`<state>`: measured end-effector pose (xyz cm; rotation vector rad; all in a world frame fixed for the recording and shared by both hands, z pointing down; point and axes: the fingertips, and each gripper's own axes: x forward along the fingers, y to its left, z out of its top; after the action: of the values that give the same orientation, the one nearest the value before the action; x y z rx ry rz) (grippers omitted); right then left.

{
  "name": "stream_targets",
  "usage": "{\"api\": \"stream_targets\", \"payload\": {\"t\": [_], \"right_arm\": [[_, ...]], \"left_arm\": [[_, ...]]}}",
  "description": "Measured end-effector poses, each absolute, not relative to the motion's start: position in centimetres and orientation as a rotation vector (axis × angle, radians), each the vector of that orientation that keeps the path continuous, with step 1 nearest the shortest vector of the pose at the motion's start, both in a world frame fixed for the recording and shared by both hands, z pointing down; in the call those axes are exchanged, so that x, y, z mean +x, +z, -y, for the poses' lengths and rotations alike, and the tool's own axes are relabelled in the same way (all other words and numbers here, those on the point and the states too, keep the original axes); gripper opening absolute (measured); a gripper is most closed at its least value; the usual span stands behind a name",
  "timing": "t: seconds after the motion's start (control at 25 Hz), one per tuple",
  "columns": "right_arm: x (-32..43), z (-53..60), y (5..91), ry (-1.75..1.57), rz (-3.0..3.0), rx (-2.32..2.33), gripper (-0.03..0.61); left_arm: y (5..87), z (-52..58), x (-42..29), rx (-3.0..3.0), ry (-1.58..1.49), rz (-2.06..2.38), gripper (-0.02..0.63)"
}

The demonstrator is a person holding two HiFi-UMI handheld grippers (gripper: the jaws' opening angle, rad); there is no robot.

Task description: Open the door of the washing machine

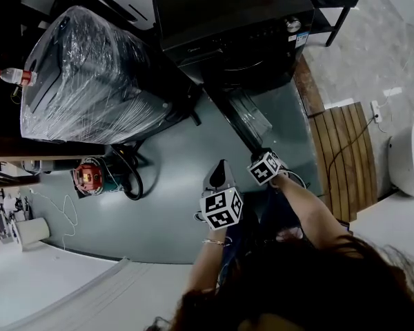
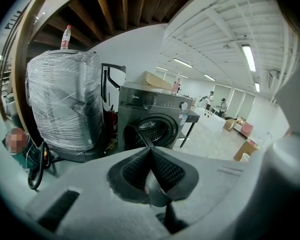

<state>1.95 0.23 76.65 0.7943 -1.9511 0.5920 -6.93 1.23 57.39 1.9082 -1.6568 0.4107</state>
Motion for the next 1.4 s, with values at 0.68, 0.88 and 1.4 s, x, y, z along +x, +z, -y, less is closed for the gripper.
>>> {"api": "stream_targets", "payload": {"t": [0.68, 0.88, 1.4], "right_arm": [[-5.6, -3.1, 76.8, 0.693, 1.928, 0.803, 0.08], [-8.1, -3.8, 77.2, 0.725, 1.937, 0.799, 0.087], [-14.3, -4.9, 77.2, 0.753, 1.939, 0.816, 0.097]], "left_arm": [[57.5, -3.5, -14.0, 1.854, 0.356, 1.693, 0.014], [57.9, -4.3, -16.2, 1.839, 0.35, 1.697, 0.014], [58.5, -6.0, -22.1, 1.815, 0.331, 1.719, 0.014]]}}
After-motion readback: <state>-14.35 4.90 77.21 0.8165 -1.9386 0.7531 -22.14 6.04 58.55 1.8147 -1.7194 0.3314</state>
